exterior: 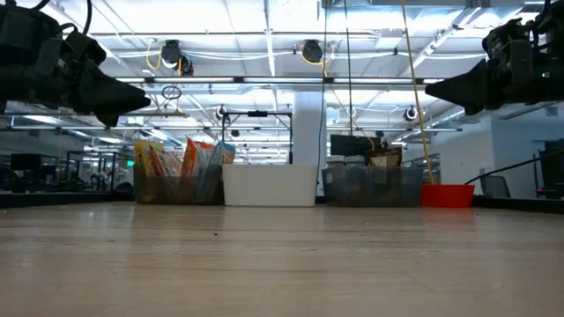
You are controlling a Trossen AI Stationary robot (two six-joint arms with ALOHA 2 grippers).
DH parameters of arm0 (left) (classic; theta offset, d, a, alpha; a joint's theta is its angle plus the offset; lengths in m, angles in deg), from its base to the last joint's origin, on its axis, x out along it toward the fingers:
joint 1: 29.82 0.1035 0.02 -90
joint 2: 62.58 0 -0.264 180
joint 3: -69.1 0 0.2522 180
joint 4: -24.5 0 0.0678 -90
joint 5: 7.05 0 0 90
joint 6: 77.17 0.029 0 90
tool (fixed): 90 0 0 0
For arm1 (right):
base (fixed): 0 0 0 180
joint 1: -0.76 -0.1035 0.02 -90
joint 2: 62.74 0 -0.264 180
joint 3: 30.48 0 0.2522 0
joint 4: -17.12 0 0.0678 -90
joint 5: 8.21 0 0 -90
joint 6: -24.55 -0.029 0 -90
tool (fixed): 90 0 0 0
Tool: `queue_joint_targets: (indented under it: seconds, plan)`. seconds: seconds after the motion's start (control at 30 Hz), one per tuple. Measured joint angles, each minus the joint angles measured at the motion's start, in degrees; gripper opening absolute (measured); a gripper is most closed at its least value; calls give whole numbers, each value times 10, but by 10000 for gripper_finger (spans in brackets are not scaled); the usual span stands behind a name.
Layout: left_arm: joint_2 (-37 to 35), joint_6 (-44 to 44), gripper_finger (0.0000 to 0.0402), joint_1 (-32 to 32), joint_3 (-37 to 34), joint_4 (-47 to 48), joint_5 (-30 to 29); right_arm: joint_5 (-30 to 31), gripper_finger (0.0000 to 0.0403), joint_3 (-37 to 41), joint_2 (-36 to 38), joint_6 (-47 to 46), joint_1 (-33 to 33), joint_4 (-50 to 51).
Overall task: Pick & Place Food Item
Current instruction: Return to Home Position
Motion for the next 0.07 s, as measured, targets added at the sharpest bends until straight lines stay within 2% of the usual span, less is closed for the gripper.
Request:
queue_joint_targets:
  seconds: [0.07]
  plan:
    - [0,0,136,0,0,0,0,0,0,0,0,0,0,0]
